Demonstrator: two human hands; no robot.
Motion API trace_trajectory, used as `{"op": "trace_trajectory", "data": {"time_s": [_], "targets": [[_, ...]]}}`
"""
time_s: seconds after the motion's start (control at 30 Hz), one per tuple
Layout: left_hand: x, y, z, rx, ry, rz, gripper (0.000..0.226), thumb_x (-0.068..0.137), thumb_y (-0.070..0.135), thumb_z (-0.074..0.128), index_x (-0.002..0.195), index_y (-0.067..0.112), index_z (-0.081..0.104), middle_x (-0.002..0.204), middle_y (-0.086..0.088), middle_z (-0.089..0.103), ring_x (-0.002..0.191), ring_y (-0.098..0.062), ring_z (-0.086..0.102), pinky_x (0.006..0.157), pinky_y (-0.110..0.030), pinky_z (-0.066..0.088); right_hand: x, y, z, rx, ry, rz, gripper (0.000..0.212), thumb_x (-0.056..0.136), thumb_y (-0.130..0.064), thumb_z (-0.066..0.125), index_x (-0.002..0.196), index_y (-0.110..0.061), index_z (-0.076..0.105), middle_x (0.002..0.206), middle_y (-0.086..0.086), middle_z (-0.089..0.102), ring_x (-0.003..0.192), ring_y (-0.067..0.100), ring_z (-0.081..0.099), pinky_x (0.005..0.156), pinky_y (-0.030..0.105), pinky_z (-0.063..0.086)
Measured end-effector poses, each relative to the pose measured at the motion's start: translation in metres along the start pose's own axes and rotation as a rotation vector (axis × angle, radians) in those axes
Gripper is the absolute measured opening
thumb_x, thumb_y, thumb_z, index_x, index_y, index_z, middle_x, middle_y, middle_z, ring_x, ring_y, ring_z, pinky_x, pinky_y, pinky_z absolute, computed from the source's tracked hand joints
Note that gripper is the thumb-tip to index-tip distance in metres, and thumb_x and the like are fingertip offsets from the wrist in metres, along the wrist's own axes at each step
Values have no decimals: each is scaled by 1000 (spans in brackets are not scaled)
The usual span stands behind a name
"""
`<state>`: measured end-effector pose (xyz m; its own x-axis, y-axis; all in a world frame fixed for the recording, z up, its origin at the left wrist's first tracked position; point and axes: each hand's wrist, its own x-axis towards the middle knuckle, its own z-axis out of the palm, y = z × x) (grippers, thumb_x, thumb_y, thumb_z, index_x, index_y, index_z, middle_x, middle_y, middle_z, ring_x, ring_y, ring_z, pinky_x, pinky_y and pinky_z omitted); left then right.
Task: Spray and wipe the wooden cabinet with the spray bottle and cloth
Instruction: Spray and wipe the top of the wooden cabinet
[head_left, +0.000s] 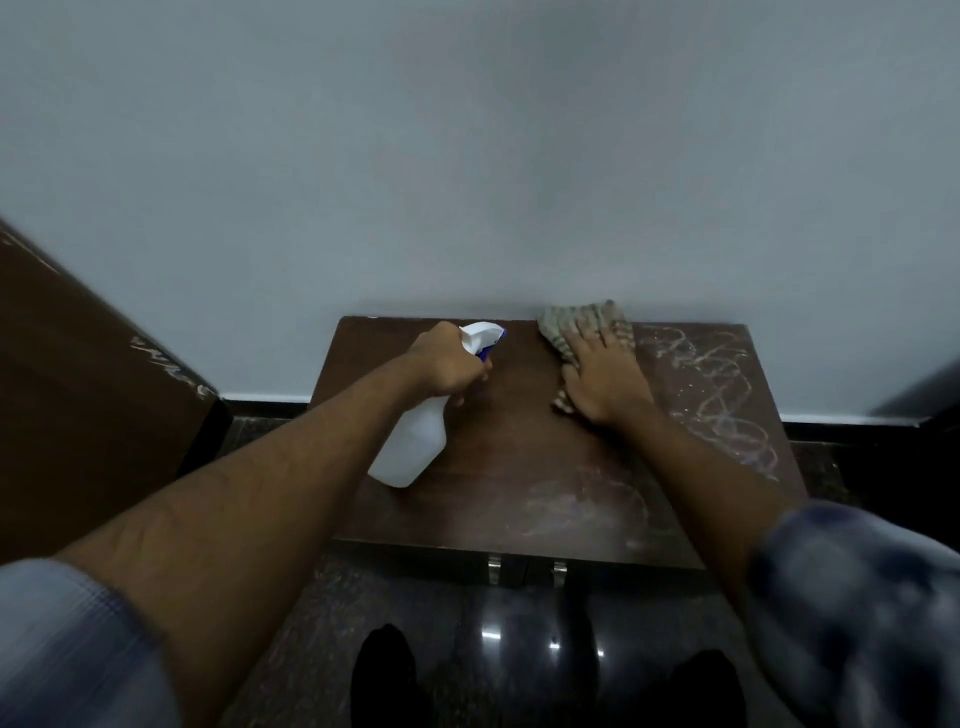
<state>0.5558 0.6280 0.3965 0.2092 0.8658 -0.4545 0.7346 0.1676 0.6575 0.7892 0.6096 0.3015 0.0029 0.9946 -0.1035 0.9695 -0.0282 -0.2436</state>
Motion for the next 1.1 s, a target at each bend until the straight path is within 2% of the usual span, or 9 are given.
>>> {"op": "trace_trajectory", "data": {"time_s": [0.13, 0.2, 0.27, 0.33, 0.5, 0.67, 0.8, 0.97, 1.1], "targets": [[-2, 4, -1, 2, 26, 71, 53, 86, 7, 66, 135, 25, 64, 107, -16, 75, 54, -28, 66, 63, -36, 59, -12, -46, 19, -17, -19, -275, 61, 101, -37, 36, 160, -24, 27, 168, 3, 20, 155, 25, 13, 126, 44, 13], [-4, 4, -1, -7, 15, 65, 52, 84, 6, 62, 132, 25, 66, 104, -19, 76, 52, -27, 64, 61, -35, 58, -29, -27, 23, -51, -40, -383, 62, 98, -39, 36, 159, -25, 31, 165, 3, 27, 153, 25, 23, 124, 43, 19], [-6, 1, 0, -13, 4, 35, 33, 87, 8, 64, 119, 9, 70, 109, -21, 75, 61, -31, 66, 69, -45, 61, -16, -2, 13, -22, 24, -140, 62, 98, -39, 35, 159, -24, 30, 164, 6, 29, 151, 29, 26, 124, 43, 20], [-6, -1, 4, -1, 13, 11, 27, 89, 11, 63, 114, 2, 68, 113, -21, 73, 59, -29, 64, 77, -48, 62, 1, 2, 6, -5, 9, 117, 63, 104, -41, 30, 163, -23, 15, 169, 4, 10, 156, 30, 8, 126, 46, 8], [-3, 14, 21, 21, 1, 18, 27, 87, 13, 69, 112, 5, 70, 109, -21, 75, 55, -28, 64, 71, -41, 60, -53, -6, 12, -17, -37, -194, 59, 105, -41, 31, 162, -28, 20, 170, -2, 10, 157, 23, 5, 126, 47, 10], [0, 44, 52, -24, -55, 60, 26, 87, 10, 70, 112, 6, 73, 110, -17, 75, 65, -30, 66, 70, -39, 60, -113, 40, 11, 15, 66, 217, 60, 105, -41, 29, 162, -25, 18, 170, 2, 11, 157, 26, 5, 127, 43, 11], [4, 73, 78, -7, -91, 81, 24, 86, 7, 63, 106, -1, 73, 101, -19, 77, 84, -38, 74, 78, -48, 63, -125, 60, 12, 21, 39, 119, 62, 103, -43, 23, 162, -25, 19, 169, 2, 12, 156, 26, 6, 127, 45, 13], [13, 94, 93, -25, -97, 70, 27, 87, 7, 59, 112, 1, 69, 101, -14, 78, 79, -33, 74, 78, -45, 64, -53, 102, -25, 53, 141, 475, 69, 103, -41, 38, 163, -17, 13, 169, 12, 7, 156, 32, 3, 126, 49, 4], [21, 95, 89, -40, -111, 71, 39, 86, 6, 62, 124, 9, 68, 104, -13, 77, 83, -39, 75, 78, -49, 64, -46, 55, -6, 39, 68, 122, 61, 101, -38, 34, 160, -22, 27, 166, 6, 26, 152, 30, 22, 124, 46, 17]]}}
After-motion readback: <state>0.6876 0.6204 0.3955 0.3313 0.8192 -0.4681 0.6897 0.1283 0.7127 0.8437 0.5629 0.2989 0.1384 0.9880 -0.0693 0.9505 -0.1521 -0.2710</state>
